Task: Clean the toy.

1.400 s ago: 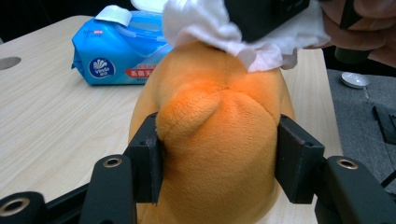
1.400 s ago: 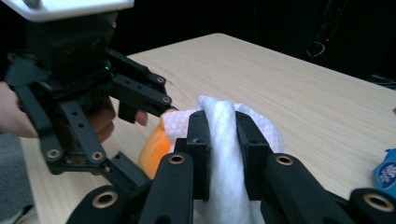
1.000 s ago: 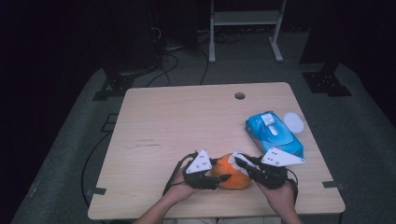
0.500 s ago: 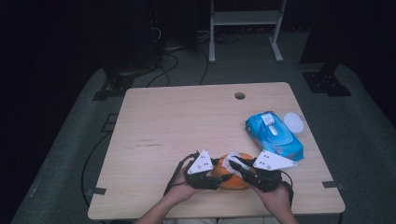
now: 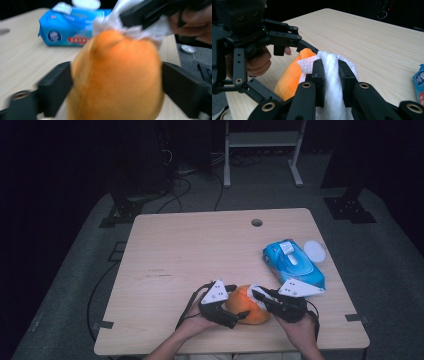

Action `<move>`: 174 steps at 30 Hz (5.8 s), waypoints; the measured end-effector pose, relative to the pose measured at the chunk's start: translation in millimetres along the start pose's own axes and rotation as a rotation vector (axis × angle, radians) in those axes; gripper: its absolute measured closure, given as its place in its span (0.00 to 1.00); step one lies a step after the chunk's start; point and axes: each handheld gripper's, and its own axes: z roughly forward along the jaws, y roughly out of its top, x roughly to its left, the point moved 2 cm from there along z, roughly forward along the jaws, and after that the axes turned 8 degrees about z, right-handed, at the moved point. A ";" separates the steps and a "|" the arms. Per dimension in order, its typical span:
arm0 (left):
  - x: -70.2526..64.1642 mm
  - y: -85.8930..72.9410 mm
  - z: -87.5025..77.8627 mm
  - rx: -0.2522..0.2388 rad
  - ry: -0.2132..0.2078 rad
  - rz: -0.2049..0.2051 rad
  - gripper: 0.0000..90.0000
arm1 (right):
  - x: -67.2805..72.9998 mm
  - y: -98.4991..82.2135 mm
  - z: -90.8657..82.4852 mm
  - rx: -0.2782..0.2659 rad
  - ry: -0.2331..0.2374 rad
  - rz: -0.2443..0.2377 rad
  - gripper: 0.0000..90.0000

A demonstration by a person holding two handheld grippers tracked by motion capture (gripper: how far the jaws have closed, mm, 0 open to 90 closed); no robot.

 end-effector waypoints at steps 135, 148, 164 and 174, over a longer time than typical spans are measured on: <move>14.1 -1.6 -11.7 -0.015 -0.028 -0.078 0.32 | 0.9 -3.4 -2.9 -0.100 0.019 0.054 0.87; 11.3 -0.4 -10.1 -0.008 -0.015 -0.089 0.36 | -2.0 -2.2 -4.1 -0.104 -0.021 0.008 0.86; -3.8 5.2 -7.0 0.011 -0.027 0.034 0.34 | -8.5 0.8 -7.4 -0.077 -0.002 0.029 0.86; -3.4 4.3 -7.3 0.014 -0.036 0.047 0.32 | 5.9 2.0 -10.6 -0.060 0.048 -0.007 0.86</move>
